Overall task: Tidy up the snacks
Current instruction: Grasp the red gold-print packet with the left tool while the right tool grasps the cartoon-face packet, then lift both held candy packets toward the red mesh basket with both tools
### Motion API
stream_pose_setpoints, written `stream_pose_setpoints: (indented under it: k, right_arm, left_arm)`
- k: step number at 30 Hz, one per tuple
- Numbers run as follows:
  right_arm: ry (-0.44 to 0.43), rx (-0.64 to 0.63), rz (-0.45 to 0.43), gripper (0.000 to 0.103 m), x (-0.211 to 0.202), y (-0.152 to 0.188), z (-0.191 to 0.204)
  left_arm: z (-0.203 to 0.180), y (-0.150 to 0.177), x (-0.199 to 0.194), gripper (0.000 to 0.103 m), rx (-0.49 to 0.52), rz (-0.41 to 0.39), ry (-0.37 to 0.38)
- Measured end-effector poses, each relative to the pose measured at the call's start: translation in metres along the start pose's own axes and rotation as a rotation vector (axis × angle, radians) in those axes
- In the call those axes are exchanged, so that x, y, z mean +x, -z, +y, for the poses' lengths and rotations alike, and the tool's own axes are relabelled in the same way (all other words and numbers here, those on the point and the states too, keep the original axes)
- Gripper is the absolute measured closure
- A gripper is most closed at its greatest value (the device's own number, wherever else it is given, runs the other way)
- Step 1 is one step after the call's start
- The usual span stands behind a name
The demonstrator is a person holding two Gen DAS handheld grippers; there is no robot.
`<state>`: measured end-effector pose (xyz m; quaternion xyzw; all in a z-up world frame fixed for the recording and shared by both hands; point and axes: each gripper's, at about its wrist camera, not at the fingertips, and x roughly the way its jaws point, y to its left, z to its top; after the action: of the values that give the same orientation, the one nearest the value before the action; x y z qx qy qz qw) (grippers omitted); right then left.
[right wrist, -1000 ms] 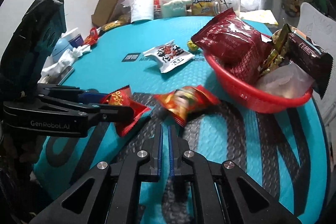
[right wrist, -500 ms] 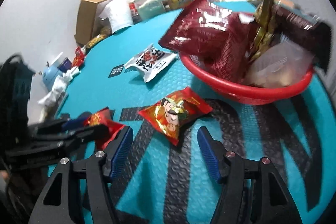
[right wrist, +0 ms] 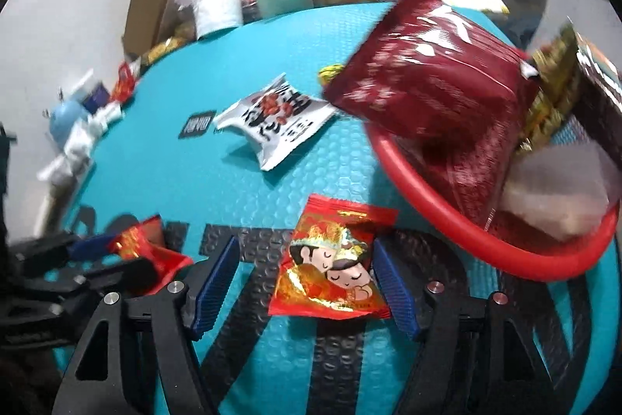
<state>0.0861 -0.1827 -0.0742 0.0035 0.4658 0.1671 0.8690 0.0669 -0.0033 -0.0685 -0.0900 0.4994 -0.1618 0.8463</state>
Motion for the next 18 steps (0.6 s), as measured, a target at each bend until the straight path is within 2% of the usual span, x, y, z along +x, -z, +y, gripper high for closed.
stream_pose_setpoints:
  k: [2,3,4,5,9,12,18]
  right_arm:
    - [0.037,-0.050,-0.008,0.033,0.002,0.003,0.007]
    - [0.058,-0.072,-0.013,0.039,0.002,0.005,0.010]
    - [0.075,-0.084,-0.020,0.057,0.002,0.006,0.010]
    - [0.098,-0.096,-0.028,0.060,0.002,0.006,0.011]
    - [0.120,-0.154,-0.051,0.062,-0.001,0.010,0.018]
    - [0.075,-0.155,-0.046,0.062,-0.004,0.013,0.020]
    - [0.044,-0.156,-0.036,0.062,-0.006,0.018,0.028]
  left_arm:
    - [0.000,0.000,0.000,0.055,-0.003,0.001,0.002]
    - [0.000,0.000,0.000,0.055,-0.003,0.001,0.003]
    - [0.000,0.000,0.000,0.055,-0.003,0.000,0.003]
    - [0.000,0.000,0.000,0.055,-0.003,0.000,0.003]
    - [0.000,0.002,-0.001,0.055,0.004,-0.002,0.000]
    - [-0.001,0.003,-0.001,0.055,0.009,-0.001,-0.002]
    - [-0.007,0.008,-0.004,0.058,0.034,-0.016,-0.021]
